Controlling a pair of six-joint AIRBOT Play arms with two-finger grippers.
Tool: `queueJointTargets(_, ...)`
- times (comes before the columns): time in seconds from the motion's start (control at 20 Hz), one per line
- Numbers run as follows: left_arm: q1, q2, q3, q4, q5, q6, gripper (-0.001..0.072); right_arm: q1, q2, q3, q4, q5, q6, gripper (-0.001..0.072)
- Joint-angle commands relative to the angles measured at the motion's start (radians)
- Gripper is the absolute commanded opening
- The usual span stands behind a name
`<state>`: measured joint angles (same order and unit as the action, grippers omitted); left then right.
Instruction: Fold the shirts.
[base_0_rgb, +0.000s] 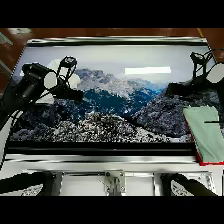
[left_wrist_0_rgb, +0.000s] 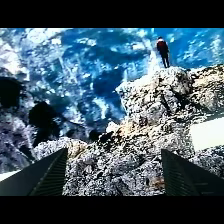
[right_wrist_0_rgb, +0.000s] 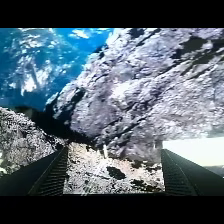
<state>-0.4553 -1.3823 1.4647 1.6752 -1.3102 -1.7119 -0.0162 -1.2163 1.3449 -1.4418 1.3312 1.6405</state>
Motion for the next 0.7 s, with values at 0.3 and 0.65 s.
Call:
queueJointTargets(0.3,0.000,-0.001,0.001,0.000,0.000,0.000,0.0701,0.001,0.000,0.000,0.000,0.000,0.000,0.0693)
queueJointTargets(0.65,0.000,-0.001,0.001,0.000,0.001,-0.001,0.0701,0.000,0.000,0.000,-0.009,-0.090,0.000,0.0693)
